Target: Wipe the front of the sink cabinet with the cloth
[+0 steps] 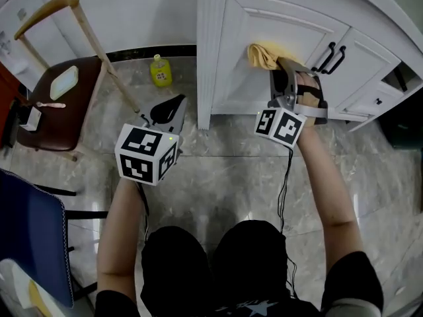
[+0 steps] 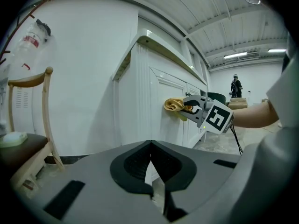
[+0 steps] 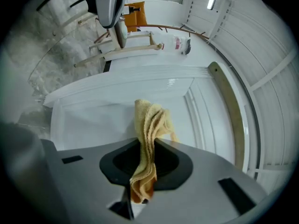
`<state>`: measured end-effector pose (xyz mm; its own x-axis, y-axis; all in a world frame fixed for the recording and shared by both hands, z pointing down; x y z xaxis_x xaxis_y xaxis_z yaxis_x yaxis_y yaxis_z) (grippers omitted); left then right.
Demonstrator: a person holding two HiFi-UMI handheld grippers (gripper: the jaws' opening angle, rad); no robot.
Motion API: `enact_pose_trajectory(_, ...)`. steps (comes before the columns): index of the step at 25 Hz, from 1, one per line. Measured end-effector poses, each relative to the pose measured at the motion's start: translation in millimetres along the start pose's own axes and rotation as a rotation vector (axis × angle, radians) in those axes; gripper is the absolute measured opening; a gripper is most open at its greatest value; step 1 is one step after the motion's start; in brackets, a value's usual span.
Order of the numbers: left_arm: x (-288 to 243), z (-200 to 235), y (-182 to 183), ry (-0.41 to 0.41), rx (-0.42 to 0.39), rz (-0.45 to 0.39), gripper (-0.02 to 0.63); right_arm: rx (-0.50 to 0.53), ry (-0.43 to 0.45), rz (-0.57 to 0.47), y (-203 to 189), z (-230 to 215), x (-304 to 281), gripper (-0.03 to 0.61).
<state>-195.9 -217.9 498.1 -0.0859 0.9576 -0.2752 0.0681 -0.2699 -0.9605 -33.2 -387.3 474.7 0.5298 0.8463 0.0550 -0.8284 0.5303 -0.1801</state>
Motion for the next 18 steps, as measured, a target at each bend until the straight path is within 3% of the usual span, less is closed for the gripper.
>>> enact_pose_trajectory(8, -6.3, -10.0, -66.8, -0.021, 0.020, 0.076, 0.015, 0.006, 0.123, 0.019, -10.0, 95.0, 6.1, 0.064)
enact_pose_trajectory(18, -2.3, -5.4, -113.9, -0.011, 0.062, 0.118, 0.016, 0.028, 0.245, 0.056, -21.5, 176.7, 10.1, 0.064)
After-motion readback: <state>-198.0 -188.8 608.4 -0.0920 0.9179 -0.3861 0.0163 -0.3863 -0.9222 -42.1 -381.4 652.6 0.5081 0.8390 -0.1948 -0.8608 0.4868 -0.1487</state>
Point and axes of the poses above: the fingertips, and each gripper's own axes: x backward along the fingers, z to its left, y out of its top, the point moved 4 cm from there along x, backward along the fingers, and after that the axes turned 1 degree about z, right-handed, at the moved point
